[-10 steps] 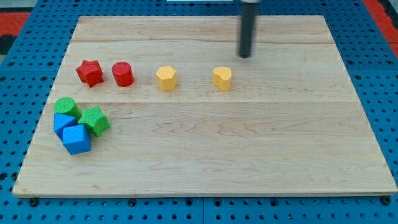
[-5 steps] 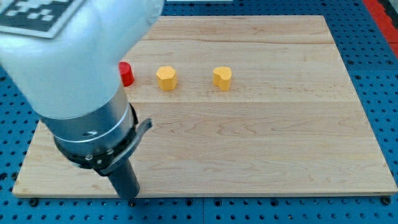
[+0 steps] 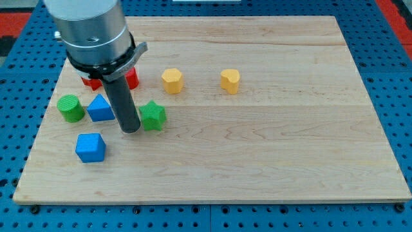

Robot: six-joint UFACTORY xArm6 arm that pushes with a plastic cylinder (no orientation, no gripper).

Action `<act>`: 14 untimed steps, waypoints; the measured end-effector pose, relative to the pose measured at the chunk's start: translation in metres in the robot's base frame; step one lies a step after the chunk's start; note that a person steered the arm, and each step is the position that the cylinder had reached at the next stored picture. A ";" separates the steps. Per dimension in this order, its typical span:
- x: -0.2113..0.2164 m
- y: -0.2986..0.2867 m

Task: Slide the green star horizontally right to the yellow heart

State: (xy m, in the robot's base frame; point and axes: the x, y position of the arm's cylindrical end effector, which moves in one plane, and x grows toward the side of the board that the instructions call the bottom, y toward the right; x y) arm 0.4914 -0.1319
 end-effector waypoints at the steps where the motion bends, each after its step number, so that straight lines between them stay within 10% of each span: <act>1: -0.009 0.006; 8: -0.026 0.275; 14: -0.067 0.244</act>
State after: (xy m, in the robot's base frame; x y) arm 0.4239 0.1125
